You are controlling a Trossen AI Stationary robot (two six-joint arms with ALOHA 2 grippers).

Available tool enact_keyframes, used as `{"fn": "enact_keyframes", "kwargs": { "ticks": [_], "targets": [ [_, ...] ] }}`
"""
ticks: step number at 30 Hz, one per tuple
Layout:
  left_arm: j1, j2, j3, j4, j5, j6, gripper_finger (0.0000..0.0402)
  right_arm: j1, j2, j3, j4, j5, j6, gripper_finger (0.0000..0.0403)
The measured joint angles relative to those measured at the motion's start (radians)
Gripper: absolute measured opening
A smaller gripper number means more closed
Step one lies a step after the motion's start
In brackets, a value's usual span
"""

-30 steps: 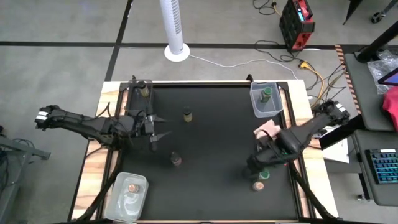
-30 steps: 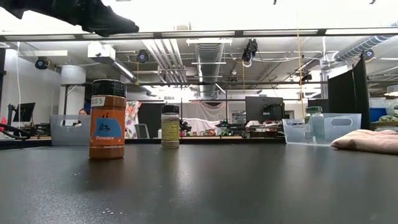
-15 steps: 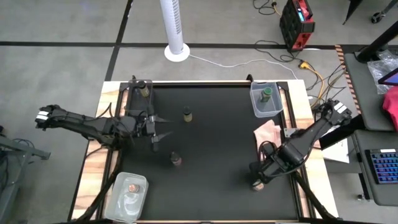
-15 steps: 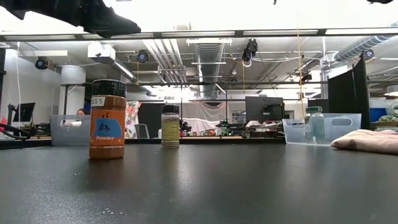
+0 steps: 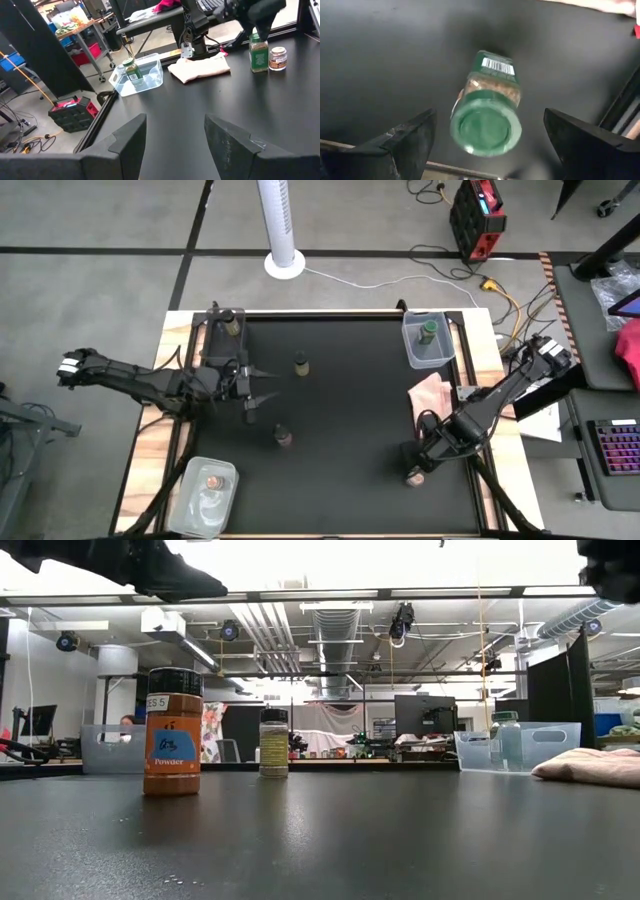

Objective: Sort spices by type
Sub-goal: Put the green spice bottle into the transparent bin

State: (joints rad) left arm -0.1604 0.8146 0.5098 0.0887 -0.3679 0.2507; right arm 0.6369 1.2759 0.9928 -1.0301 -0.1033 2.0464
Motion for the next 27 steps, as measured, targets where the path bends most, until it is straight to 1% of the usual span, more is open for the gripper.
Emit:
{"fn": "enact_keyframes", "kwargs": {
  "ticks": [5, 9, 19, 27],
  "targets": [
    [0.000, 0.003, 0.000, 0.001, 0.000, -0.006, 0.0184, 0.000, 0.010, -0.036, 0.045, 0.001, 0.007, 0.0356],
    [0.000, 0.004, -0.001, 0.001, 0.000, -0.006, 0.0184, 0.000, 0.016, -0.044, 0.048, 0.000, 0.022, 0.0344],
    [0.000, 0.004, -0.002, 0.001, 0.000, -0.006, 0.0184, 0.000, 0.016, -0.045, 0.054, 0.000, 0.030, 0.0290],
    [0.000, 0.004, -0.002, 0.001, 0.000, -0.006, 0.0184, 0.000, 0.016, -0.053, 0.059, 0.002, 0.030, 0.0239]
  ]
}}
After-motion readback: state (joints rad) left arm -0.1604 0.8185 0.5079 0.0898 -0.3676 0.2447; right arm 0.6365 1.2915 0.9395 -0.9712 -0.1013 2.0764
